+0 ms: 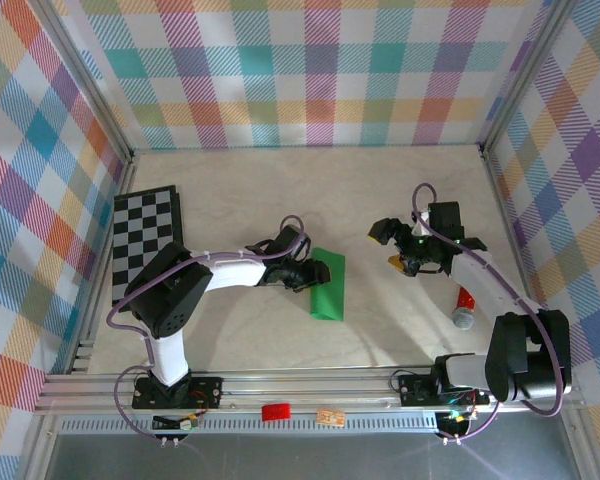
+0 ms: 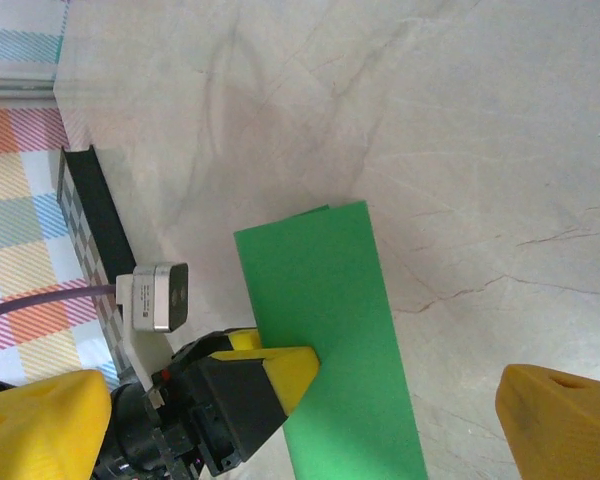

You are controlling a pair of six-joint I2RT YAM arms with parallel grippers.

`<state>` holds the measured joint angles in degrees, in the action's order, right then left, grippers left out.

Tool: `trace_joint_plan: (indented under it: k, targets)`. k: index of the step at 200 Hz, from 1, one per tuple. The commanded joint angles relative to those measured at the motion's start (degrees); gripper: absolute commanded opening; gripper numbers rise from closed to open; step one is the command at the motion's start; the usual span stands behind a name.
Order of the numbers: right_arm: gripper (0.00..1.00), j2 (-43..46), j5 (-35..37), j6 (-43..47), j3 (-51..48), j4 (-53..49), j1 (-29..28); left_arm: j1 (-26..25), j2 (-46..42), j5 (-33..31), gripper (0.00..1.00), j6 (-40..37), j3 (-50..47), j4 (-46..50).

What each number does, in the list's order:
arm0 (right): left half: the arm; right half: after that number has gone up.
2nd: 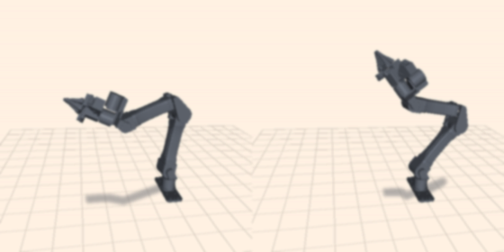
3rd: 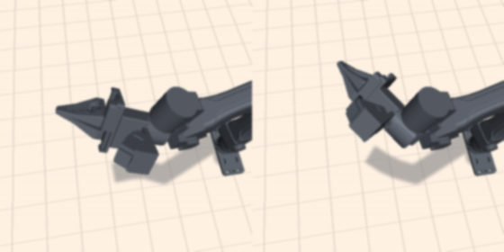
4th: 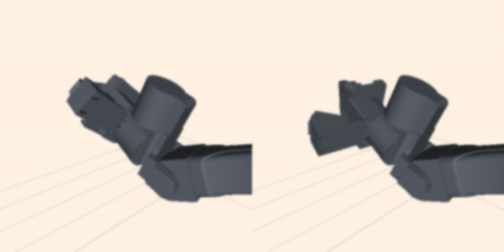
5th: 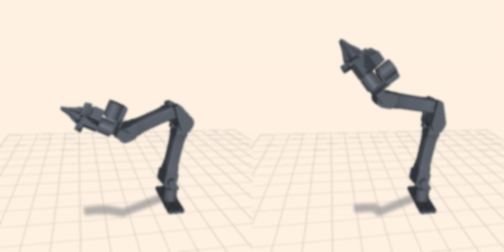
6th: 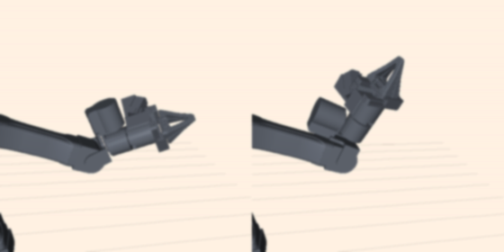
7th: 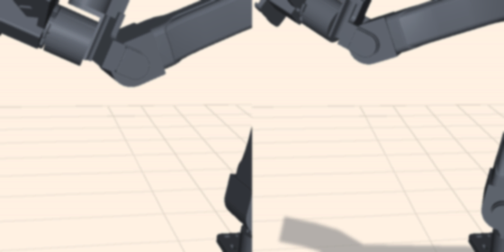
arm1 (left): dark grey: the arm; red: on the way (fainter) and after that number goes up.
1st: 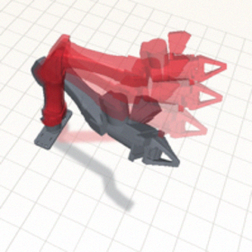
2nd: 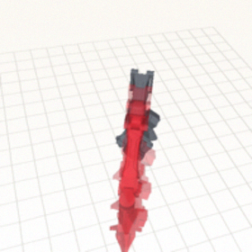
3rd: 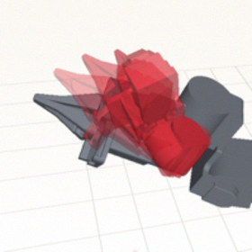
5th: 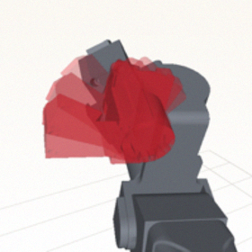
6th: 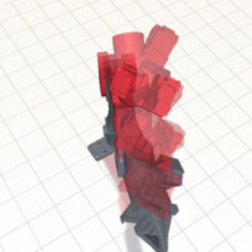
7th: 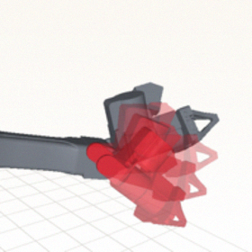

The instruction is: Fold a paper plane with a square sheet of paper (pick it up from the middle)

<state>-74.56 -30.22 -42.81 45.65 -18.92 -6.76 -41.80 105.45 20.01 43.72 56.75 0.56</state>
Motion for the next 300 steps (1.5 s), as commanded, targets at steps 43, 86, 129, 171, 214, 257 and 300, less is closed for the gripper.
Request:
trace_joint_plan:
  k: [43,86,129,171,214,257,300]
  targets:
    - [0.92,-3.18,-8.28,-0.4,-2.05,7.34,-0.94,0.58,-4.87,-8.71,0.63,-7.27,1.54,12.1]
    - [0.86,-3.95,-10.23,0.44,-2.33,8.06,-1.49,0.56,-4.16,-10.56,0.63,-9.53,2.66,14.96]
    - [0.8,-4.7,-10.96,0.53,-3.01,9.36,-2.42,0.58,-4.19,-12.93,0.58,-7.91,1.98,15.92]
    - [0.77,-5.06,-10.91,0.53,-2.98,9.79,-2.9,0.57,-2.71,-13.57,0.55,-7.43,2.19,16.5]
    - [0.78,-5.74,-10.34,0.18,-2.68,9.2,-3.08,0.52,-1.1,-15.53,0.54,-4.64,1.46,16.29]
    - [0.8,-5.59,-10.22,0.08,-2.54,9.25,-3.25,0.41,1.31,-16.28,0.56,-4.66,2.26,17.76]
    - [0.81,-5.85,-9.95,0.0,-2.54,9.17,-3.34,0.1,3.52,-19.0,0.57,-5.32,3.61,20.97]
